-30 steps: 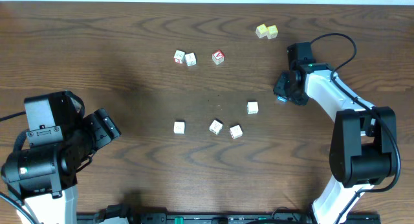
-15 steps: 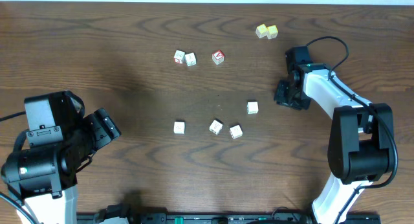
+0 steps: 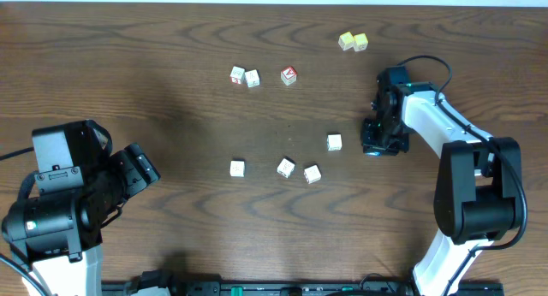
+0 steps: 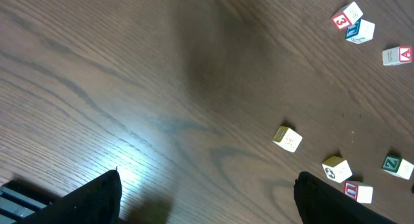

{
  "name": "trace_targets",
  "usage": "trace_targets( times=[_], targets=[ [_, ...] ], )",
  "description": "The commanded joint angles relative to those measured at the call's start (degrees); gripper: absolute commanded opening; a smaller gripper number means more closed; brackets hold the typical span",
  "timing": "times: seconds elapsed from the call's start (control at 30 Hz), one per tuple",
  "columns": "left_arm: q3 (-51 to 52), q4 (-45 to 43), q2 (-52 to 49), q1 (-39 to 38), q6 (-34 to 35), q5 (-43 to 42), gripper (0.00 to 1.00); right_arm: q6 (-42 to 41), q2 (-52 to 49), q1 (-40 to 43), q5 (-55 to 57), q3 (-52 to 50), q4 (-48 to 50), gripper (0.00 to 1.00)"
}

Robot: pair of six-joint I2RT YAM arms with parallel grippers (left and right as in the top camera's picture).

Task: Lift 5 blocks
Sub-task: 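Lower the right gripper and close it on the 'K' block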

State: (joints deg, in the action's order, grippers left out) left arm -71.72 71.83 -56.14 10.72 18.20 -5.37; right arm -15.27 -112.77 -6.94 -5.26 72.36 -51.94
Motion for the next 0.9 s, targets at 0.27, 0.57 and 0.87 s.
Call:
trace_targets(
  times=[0.27,0.57,0.87],
  targets=[
    [-0.50,0.15,0.04,-0.17,0.50,0.92,0.86,0.28,-1.03,-3.67,-4.87,-0.74,-9.68,0.24],
    [-0.50,0.15,0.04,-0.17,0.52,0.92,0.86,0.39,-1.03,-3.67,-4.81,-0.74,-10.67,0.29],
    [-0.50,0.15,0.04,-0.17,0.52,0.92,0.86,3.34,-1.03,-3.61,-2.12,0.48,-10.84,0.49]
  ],
)
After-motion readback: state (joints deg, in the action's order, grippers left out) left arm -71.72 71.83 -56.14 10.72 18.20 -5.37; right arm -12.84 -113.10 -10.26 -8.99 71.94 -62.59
